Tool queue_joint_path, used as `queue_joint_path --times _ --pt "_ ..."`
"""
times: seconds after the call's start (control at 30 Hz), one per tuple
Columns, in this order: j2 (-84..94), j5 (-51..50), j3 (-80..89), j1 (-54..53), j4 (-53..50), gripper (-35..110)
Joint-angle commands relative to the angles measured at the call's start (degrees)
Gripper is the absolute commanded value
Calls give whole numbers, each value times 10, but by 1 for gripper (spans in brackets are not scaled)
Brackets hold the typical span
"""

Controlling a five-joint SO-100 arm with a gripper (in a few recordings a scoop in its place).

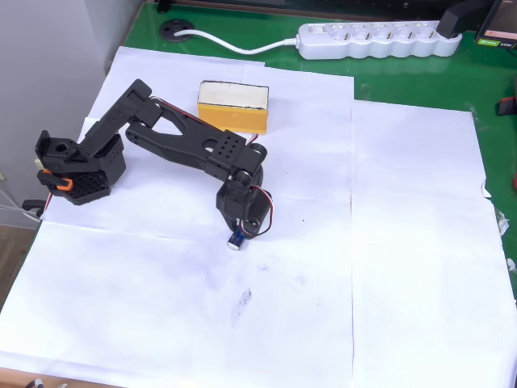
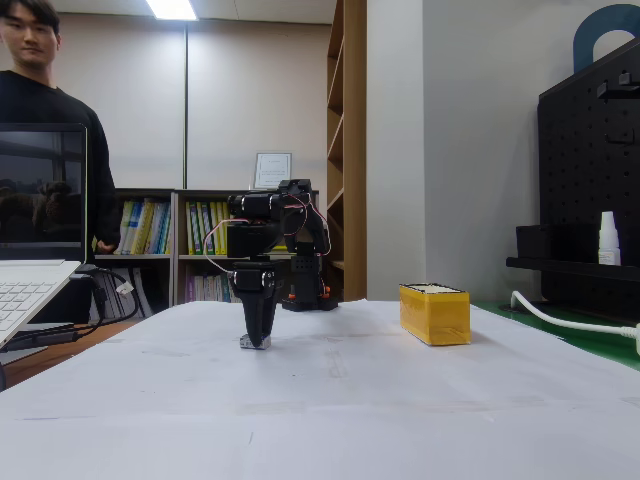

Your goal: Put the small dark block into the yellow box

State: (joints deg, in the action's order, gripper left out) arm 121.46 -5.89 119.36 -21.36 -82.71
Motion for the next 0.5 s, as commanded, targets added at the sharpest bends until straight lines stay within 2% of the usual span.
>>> queue_joint_path --times 0.0,0.3,0.47 --pt "-33 18 27 -4 -11 0" --pt "-162 178 3 -12 18 0" --pt "-211 263 54 -20 -19 0"
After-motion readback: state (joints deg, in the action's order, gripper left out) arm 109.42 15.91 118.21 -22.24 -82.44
